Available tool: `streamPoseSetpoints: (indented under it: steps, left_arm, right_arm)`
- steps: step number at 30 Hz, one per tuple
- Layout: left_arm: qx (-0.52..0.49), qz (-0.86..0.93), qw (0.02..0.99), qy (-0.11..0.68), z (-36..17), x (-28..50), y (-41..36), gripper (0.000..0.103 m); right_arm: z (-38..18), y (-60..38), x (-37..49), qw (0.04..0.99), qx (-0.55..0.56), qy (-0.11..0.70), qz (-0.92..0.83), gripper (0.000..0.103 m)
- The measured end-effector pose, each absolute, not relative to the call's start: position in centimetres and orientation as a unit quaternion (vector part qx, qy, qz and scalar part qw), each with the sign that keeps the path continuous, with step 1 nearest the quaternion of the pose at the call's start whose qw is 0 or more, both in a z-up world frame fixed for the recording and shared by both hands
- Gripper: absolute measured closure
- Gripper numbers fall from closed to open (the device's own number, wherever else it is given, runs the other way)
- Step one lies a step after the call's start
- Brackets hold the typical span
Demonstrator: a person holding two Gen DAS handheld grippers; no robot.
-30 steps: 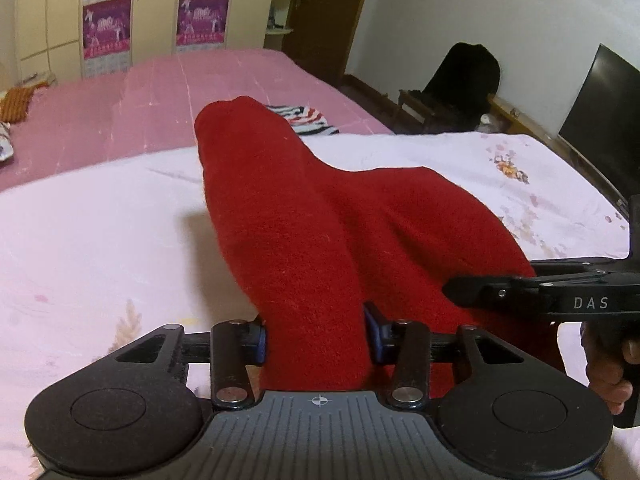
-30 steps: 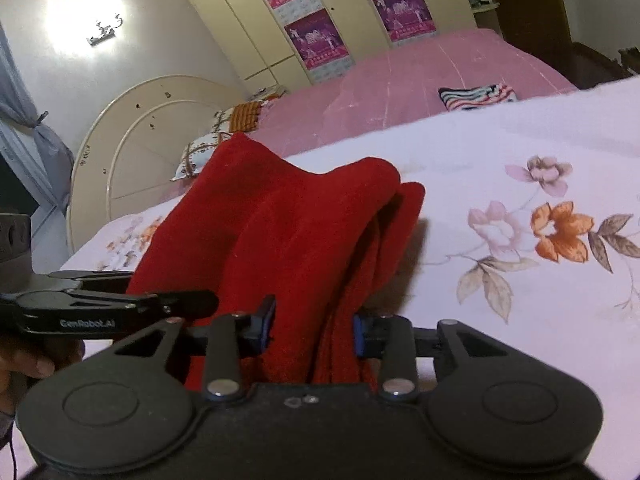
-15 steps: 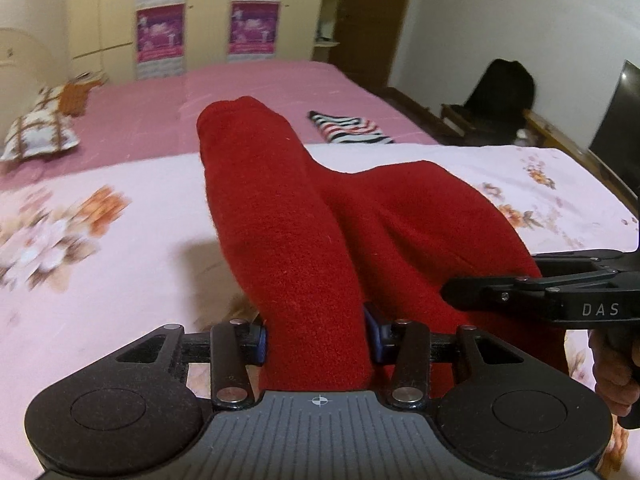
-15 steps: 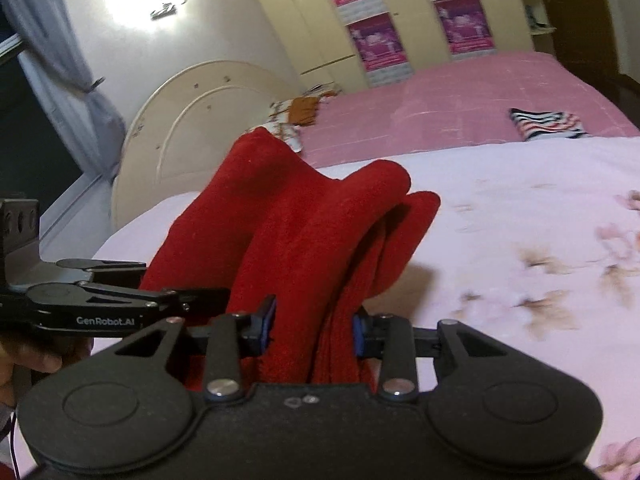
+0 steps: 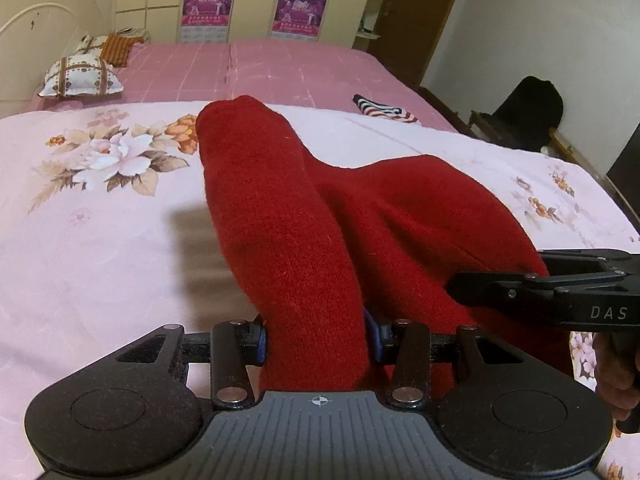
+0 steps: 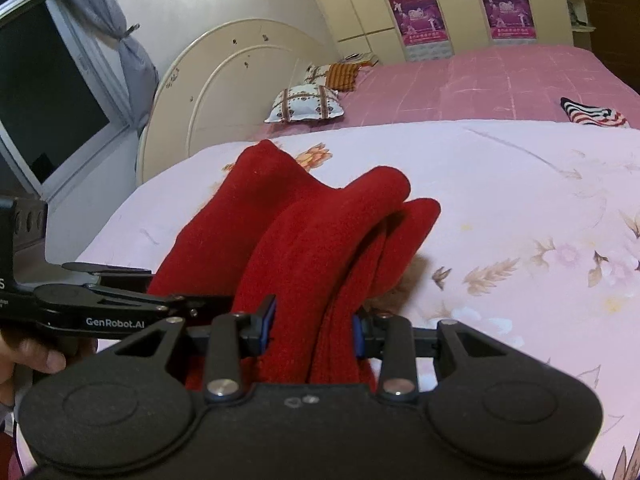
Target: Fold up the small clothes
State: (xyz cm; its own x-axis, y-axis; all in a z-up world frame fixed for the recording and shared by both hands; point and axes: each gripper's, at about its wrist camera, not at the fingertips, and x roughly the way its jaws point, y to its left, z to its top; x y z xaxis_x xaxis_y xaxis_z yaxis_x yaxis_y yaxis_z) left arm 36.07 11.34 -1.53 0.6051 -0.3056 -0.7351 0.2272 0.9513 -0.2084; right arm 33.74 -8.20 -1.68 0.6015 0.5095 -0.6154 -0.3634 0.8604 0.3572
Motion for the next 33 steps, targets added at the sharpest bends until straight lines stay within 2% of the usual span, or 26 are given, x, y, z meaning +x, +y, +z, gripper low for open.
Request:
streamPoseSetpoints:
  steps: [5, 12, 14, 16, 17, 20, 25, 27, 30, 32, 33]
  left_arm:
    - [-0.035, -0.157, 0.897, 0.411, -1.5, 38.3, 11.5, 0.059]
    - [-0.01, -0.145, 0.885, 0.442, -4.0, 41.2, 12.1, 0.057]
    - [-0.021, -0.145, 0.887, 0.439, -5.0, 41.4, 12.7, 0.045]
    - [-0.028, -0.122, 0.897, 0.423, -6.0, 41.4, 13.6, 0.003]
    - [-0.019, -0.105, 0.905, 0.412, -6.7, 41.1, 13.9, 0.001]
    - [-0.079, -0.113, 0.904, 0.405, -7.9, 40.3, 15.7, 0.001]
    - [-0.116, -0.104, 0.907, 0.392, -7.2, 38.8, 17.2, 0.002]
    - [-0.141, -0.101, 0.912, 0.371, -6.2, 37.3, 18.4, 0.005]
    - [-0.178, -0.111, 0.908, 0.361, -6.1, 36.2, 19.5, 0.006]
    - [-0.149, -0.089, 0.905, 0.388, -7.3, 36.4, 19.1, 0.007]
    - [-0.146, -0.082, 0.903, 0.397, -8.0, 36.4, 19.1, 0.007]
  right_arm:
    - [-1.5, -8.9, 34.5, 0.895, 0.112, 0.359, 0.238, 0.069]
    - [-4.6, -7.9, 37.0, 0.885, 0.134, 0.374, 0.243, 0.069]
    - [-6.1, -7.8, 37.8, 0.884, 0.125, 0.386, 0.233, 0.067]
    - [-8.0, -8.4, 38.8, 0.88, 0.131, 0.401, 0.219, 0.062]
    - [-8.9, -9.3, 39.0, 0.878, 0.148, 0.398, 0.221, 0.055]
    - [-9.5, -10.9, 38.9, 0.869, 0.174, 0.397, 0.239, 0.054]
    - [-8.2, -11.5, 38.4, 0.87, 0.184, 0.4, 0.221, 0.052]
    - [-6.1, -12.1, 36.6, 0.884, 0.178, 0.38, 0.206, 0.061]
    - [-4.0, -11.6, 34.4, 0.897, 0.15, 0.356, 0.215, 0.063]
    - [-3.5, -9.9, 33.8, 0.898, 0.119, 0.355, 0.233, 0.064]
    - [-3.6, -8.8, 33.7, 0.899, 0.09, 0.359, 0.232, 0.068]
